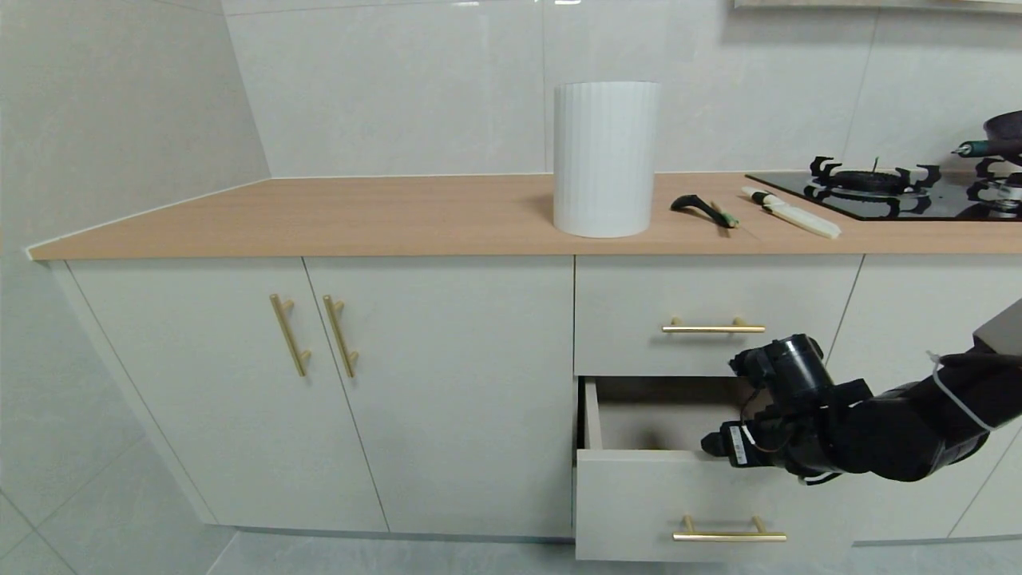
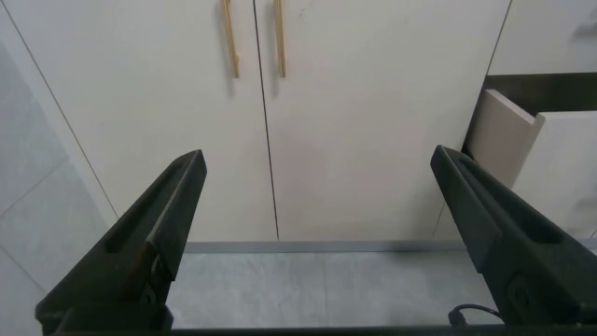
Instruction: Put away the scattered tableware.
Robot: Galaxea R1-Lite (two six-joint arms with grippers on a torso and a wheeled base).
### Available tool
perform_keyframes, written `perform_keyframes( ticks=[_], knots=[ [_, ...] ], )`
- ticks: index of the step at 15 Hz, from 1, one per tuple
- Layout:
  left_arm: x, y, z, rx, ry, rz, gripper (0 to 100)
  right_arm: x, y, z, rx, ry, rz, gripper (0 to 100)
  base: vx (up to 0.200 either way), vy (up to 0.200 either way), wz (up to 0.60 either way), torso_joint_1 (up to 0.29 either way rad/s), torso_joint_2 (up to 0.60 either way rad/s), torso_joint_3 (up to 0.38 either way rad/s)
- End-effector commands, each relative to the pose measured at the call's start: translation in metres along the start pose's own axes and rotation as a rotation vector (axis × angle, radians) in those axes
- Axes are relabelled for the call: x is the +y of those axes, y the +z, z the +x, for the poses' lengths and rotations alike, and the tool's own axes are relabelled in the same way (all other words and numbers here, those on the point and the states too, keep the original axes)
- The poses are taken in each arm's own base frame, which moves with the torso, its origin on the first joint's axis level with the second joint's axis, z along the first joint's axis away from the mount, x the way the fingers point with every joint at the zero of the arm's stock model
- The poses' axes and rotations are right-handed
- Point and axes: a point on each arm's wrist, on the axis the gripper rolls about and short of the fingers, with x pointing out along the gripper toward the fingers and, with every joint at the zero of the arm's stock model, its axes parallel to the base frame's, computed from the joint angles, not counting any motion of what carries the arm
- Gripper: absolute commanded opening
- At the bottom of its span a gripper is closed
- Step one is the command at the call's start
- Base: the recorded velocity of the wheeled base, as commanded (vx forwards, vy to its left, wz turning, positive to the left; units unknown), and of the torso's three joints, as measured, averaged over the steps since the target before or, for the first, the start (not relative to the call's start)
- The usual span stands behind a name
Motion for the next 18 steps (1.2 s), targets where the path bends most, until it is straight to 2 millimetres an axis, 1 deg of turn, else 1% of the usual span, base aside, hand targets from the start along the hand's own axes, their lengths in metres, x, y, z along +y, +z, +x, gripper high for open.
perform_keyframes(
  ticks=[1,5,8,11,14,17,18],
  knots=[
    [0.0,0.0,0.0,0.0,0.0,0.0,100,-0.003,0.002,-0.016,0.008,0.015,-0.026,100,0.0,0.0,0.0,0.0,0.0,0.0],
    [0.0,0.0,0.0,0.0,0.0,0.0,100,-0.005,-0.004,-0.024,0.068,0.006,-0.086,100,0.0,0.0,0.0,0.0,0.0,0.0],
    [0.0,0.0,0.0,0.0,0.0,0.0,100,-0.005,-0.012,-0.037,0.125,0.004,-0.17,100,0.0,0.0,0.0,0.0,0.0,0.0],
    [0.0,0.0,0.0,0.0,0.0,0.0,100,-0.005,-0.02,-0.041,0.189,0.002,-0.233,100,0.0,0.0,0.0,0.0,0.0,0.0],
    [0.0,0.0,0.0,0.0,-0.001,0.0,100,-0.008,-0.024,-0.05,0.225,0.002,-0.285,100,0.0,0.0,0.0,0.0,0.0,0.0],
    [0.0,0.0,0.0,0.0,0.0,0.0,100,-0.006,-0.032,-0.063,0.273,0.015,-0.355,100,0.0,0.0,0.0,0.0,0.0,0.0],
    [0.0,0.0,0.0,0.0,0.0,0.0,100,-0.006,-0.032,-0.063,0.273,0.015,-0.355,100,0.0,0.0,0.0,0.0,0.0,0.0]
  ],
)
